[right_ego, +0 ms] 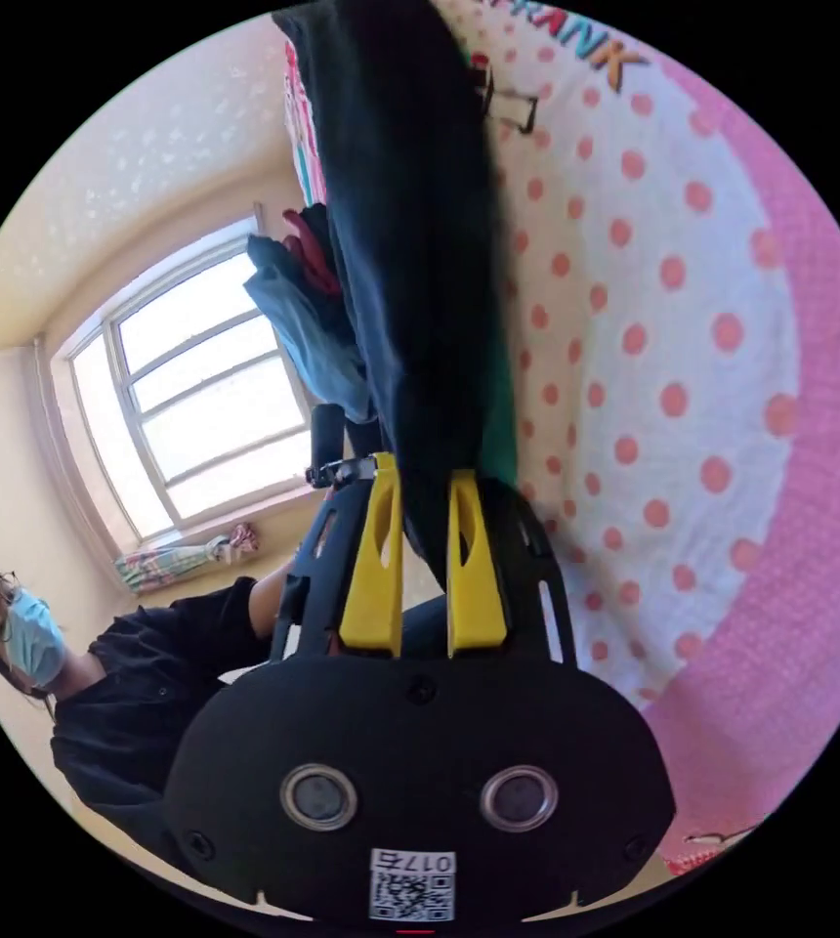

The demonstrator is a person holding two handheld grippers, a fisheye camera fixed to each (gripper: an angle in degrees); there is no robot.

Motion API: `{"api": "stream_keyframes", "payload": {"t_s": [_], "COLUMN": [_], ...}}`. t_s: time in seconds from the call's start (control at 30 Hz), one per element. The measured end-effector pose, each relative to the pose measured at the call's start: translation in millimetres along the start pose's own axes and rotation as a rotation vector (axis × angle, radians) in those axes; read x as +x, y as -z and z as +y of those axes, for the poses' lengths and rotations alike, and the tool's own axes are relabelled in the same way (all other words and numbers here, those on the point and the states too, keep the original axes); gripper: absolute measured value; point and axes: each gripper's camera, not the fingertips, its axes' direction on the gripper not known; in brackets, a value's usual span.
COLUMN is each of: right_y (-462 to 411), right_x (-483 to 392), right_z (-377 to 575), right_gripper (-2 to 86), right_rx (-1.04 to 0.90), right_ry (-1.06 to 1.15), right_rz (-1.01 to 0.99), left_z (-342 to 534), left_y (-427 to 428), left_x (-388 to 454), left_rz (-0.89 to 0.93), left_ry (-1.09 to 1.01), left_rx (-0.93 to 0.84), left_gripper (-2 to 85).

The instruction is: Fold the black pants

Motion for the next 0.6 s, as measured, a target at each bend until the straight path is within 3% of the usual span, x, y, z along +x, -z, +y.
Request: {"api": "stream_keyframes", "payload": {"t_s": [0.1,0.33,0.4,0.47,0.6], "right_y": [14,36,52,72,110], "right_x": [-14,29,39,43,49], "right_z": [30,118,129,133,122], "right_gripper": [5.0,6.4,8.7,11.8,12.7], "right_rx": [-0.011,-0.158,-0.101,-0.008,0.206], "right_ry": [0.056,-0.101,-0.119,-0.109,-0.032], "right_rz": [0.037,0.234,0.219,0.176,0.155], "left_z": [27,78,78,69,43], "left_y": [-21,-150,-151,-132,-112], "left_x": [6,3,1,0,-5], "left_rz": [0.075,-0.134,-0.187,-0.119,-0.074], "left_ry": [-0.057,-0.061,-0.071,-0.088,-0.103], "left_rx": [-0.054,-0.435,-0.362,-0.159,0.068], "left_gripper": [5.2,9.0,11.5,12.6,13.5]}}
